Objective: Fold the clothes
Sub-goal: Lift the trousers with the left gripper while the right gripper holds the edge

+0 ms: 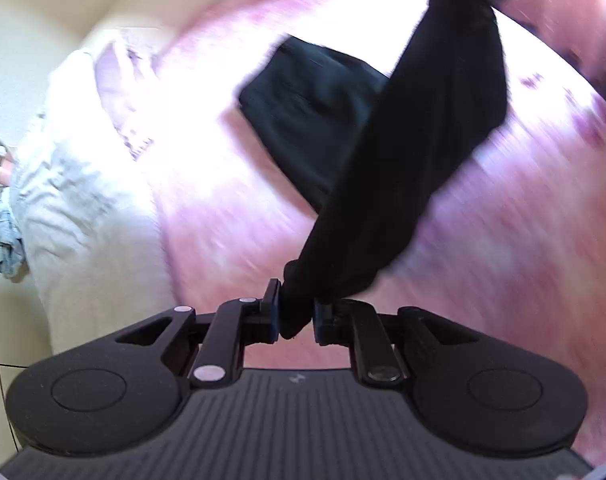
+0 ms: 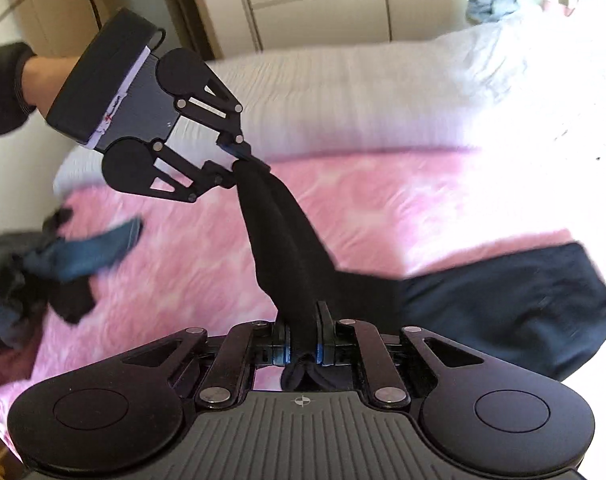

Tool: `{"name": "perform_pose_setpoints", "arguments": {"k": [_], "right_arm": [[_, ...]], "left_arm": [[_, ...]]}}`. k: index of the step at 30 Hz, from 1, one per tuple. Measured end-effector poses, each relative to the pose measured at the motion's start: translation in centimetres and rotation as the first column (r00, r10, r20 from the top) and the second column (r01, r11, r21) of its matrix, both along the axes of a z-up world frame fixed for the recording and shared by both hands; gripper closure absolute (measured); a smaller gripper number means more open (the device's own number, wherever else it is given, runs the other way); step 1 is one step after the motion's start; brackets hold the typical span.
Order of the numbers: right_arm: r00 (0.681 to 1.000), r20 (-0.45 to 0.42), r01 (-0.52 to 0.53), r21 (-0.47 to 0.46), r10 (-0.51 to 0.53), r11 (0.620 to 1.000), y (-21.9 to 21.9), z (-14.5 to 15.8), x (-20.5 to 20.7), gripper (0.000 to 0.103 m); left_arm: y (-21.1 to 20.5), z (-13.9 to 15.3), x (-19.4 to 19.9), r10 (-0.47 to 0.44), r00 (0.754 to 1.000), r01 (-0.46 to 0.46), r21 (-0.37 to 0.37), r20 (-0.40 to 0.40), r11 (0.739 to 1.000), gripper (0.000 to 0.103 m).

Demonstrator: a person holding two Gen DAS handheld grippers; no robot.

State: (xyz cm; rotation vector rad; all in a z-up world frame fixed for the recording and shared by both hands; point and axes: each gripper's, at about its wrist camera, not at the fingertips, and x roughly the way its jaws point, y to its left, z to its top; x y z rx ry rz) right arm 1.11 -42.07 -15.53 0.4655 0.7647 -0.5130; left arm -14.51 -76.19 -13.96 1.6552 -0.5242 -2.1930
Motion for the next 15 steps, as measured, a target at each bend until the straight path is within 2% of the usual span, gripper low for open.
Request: {"name": "perform_pose_setpoints", "arguments": {"k": [3, 6, 8, 11, 13, 15], "right_arm": [[0.999, 0.043, 0.023, -0.002, -0.023, 1.000, -5.9, 1.0, -3.8, 0.094], [0.992, 0.095, 0.081, 0.041, -0.084, 0.996, -12.7, 0.0, -8.3, 0.094], [0.985, 0.119, 0.117, 0.093, -0.128, 0.989, -17.4, -1.9, -11.6, 0.094], [0.972, 0.113, 0.183, 0.193, -0.207, 0.964, -23.5, -6.4, -16.1, 0.094], [0.961, 0.105, 0.223, 0.258, -0.257, 0.940, -27.0, -9.9, -18.6, 0.094], [0.947, 0.094, 0.262, 0.321, -0.306, 0.910, -30.5, -13.5, -21.2, 0.094]], "left_arm": [[-4.2, 0.6, -5.5, 0.019, 1.000, -0.019, -0.016, -0.011, 1.000, 0.090], [-9.0, -0.9, -11.9, 0.042, 0.999, -0.042, -0.014, -0.010, 0.999, 0.089], [-12.2, -3.6, -15.7, 0.068, 0.998, -0.067, 0.014, -0.016, 0.998, 0.089], [-17.1, -8.5, -20.7, 0.150, 0.988, -0.147, 0.076, -0.032, 0.986, 0.086], [-20.4, -11.7, -23.4, 0.228, 0.973, -0.220, 0.127, -0.047, 0.967, 0.085], [-22.8, -14.8, -25.3, 0.316, 0.947, -0.299, 0.189, -0.067, 0.935, 0.085]]}}
